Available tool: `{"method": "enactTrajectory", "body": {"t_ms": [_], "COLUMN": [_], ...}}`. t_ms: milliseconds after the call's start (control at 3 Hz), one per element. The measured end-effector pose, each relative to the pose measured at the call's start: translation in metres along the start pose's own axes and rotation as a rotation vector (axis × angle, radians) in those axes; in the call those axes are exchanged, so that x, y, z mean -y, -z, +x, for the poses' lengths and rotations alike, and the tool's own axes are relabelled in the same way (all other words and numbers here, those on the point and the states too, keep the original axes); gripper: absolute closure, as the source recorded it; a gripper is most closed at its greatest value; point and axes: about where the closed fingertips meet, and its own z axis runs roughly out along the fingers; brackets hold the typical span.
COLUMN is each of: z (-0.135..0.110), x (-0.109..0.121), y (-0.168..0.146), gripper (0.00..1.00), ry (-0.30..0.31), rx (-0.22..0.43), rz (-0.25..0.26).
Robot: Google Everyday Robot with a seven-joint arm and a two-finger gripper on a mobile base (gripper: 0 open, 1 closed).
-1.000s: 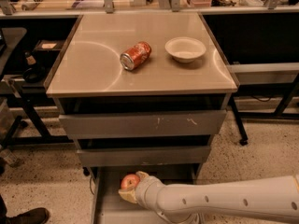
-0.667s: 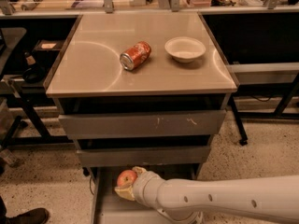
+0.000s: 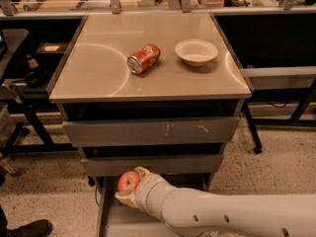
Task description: Pick apple from bottom drawer and place on counter
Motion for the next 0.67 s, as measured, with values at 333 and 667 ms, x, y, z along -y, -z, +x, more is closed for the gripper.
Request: {"method": "enactTrajectory", "body": {"t_ms": [333, 667], "z": [-0.010, -0.023], "x": [0.004, 0.007], "y": [0.002, 0.005], "gripper": [1.00, 1.00], "ry": [-0.009, -0.016], "rx": [-0.001, 0.005], "rz": [0.001, 0.003]}}
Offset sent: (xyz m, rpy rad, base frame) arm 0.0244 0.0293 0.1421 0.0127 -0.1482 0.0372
